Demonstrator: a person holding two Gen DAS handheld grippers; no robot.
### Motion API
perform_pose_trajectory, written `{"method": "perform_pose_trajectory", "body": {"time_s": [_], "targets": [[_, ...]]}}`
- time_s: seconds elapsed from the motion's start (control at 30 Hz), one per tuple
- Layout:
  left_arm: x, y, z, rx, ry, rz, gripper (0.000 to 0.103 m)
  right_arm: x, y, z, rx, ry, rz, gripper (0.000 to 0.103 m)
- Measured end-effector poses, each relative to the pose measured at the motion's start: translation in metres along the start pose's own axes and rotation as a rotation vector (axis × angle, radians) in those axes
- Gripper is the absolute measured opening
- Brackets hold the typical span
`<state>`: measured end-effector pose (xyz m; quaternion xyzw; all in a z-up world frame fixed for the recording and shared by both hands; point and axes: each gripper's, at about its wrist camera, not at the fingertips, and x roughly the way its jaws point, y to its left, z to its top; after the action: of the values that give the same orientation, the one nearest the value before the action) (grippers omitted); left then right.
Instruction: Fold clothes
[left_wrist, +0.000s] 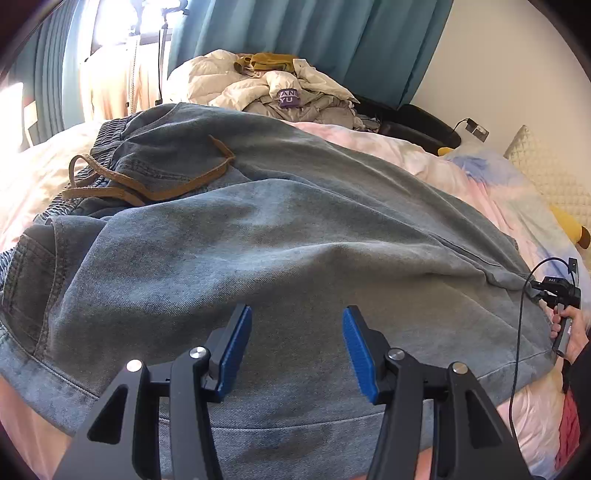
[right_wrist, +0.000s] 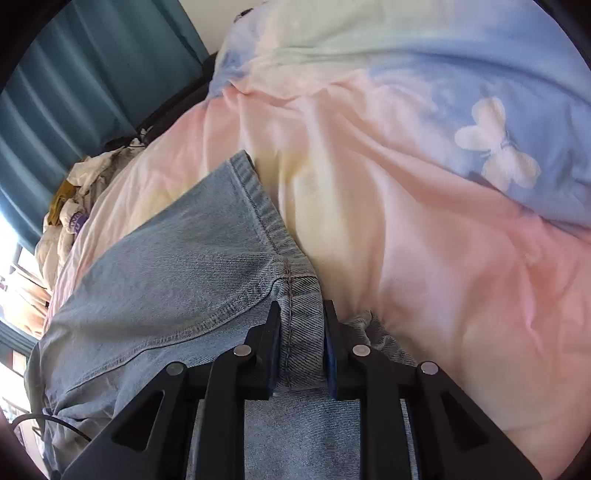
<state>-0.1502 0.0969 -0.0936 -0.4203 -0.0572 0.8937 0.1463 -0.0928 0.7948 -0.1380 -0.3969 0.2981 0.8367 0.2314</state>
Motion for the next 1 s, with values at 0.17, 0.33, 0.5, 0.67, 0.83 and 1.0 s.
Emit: {"method": "perform_pose_trajectory", "body": {"time_s": [0.17, 0.33, 0.5, 0.67, 0.83, 1.0], "targets": [[0.007, -0.005, -0.005, 0.020, 0.009, 0.004, 0.053, -0.020, 0.009, 0.031, -0.038, -0.080, 0.021, 0.041], [0.016, -0.012, -0.009, 0.045, 0.032, 0.014, 0.053, 0.007, 0.028, 0.071, 0.010, -0.065, 0.071, 0.048], [0.024, -0.017, -0.010, 0.054, 0.051, 0.022, 0.053, 0.063, 0.045, 0.095, 0.018, -0.022, -0.021, 0.048], [0.037, -0.018, -0.011, 0.051, 0.080, 0.028, 0.053, 0.093, 0.045, 0.098, 0.031, -0.019, -0.014, 0.048], [0.042, -0.019, -0.011, 0.048, 0.096, 0.017, 0.053, 0.090, 0.079, 0.080, -0.213, -0.145, -0.140, 0.022], [0.037, -0.023, -0.012, 0.053, 0.081, 0.022, 0.053, 0.064, 0.079, 0.084, -0.161, -0.274, -0.217, 0.003]]}}
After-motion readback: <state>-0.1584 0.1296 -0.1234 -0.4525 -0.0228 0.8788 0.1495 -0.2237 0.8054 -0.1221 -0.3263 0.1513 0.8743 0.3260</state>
